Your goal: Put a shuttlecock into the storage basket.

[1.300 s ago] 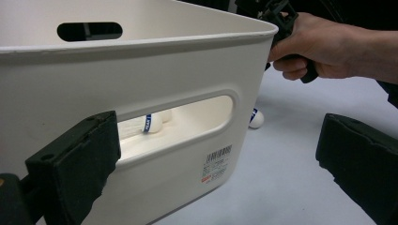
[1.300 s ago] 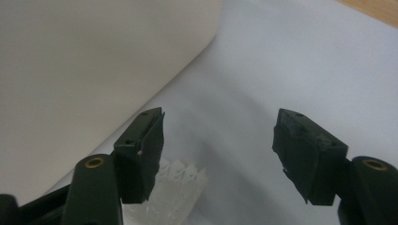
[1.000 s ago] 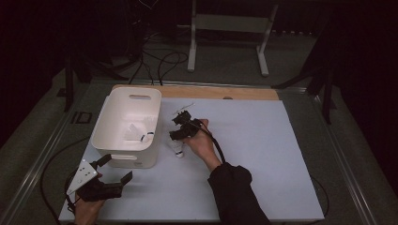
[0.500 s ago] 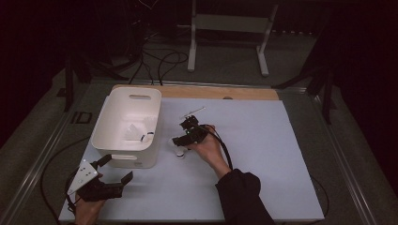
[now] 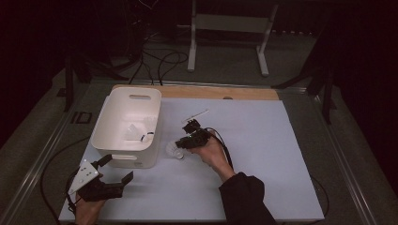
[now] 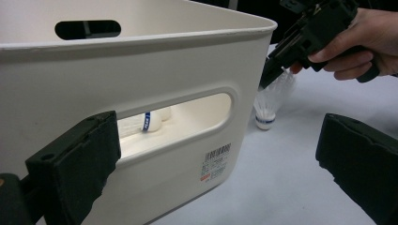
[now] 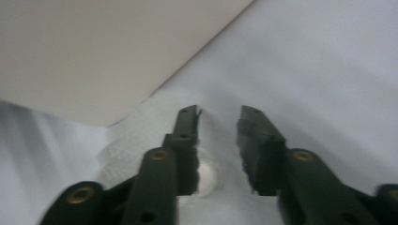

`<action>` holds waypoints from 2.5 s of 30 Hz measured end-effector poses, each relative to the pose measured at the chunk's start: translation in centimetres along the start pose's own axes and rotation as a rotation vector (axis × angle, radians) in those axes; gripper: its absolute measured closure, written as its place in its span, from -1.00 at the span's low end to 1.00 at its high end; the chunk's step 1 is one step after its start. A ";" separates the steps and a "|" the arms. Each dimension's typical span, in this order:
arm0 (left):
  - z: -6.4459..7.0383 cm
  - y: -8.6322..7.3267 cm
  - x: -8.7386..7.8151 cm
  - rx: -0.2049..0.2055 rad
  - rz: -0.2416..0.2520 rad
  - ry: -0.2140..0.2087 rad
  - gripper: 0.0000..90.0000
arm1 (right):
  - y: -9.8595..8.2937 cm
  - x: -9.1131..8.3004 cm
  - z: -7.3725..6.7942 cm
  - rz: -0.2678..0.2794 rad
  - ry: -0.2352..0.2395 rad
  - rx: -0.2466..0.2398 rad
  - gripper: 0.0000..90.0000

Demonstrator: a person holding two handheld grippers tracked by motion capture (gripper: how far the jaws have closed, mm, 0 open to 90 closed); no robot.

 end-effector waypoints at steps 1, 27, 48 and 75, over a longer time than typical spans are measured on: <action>0.0 0.0 0.0 -0.001 0.001 0.000 -0.98 | 0.0 -0.1 -0.2 0.001 0.002 -0.010 0.64; 0.1 -0.1 0.1 0.006 -0.007 -0.004 -0.98 | 0.3 -2.3 -0.9 0.101 -0.059 -0.119 0.98; 0.1 -0.1 0.2 0.007 -0.008 -0.004 -0.98 | 0.9 -3.3 -0.7 0.156 -0.072 -0.122 0.98; 0.1 -0.1 0.2 0.012 -0.015 -0.004 -0.98 | 2.3 -4.6 0.8 0.198 -0.114 -0.116 0.98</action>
Point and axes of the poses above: each handheld gripper's, and its own axes: x roughly forward along the jaws, y roughly out of its top, z roughly to its right, the point moved 4 cm from there along x, roughly forward along the jaws, and after that the axes turned 6 degrees about -y, right-handed, at the moved point
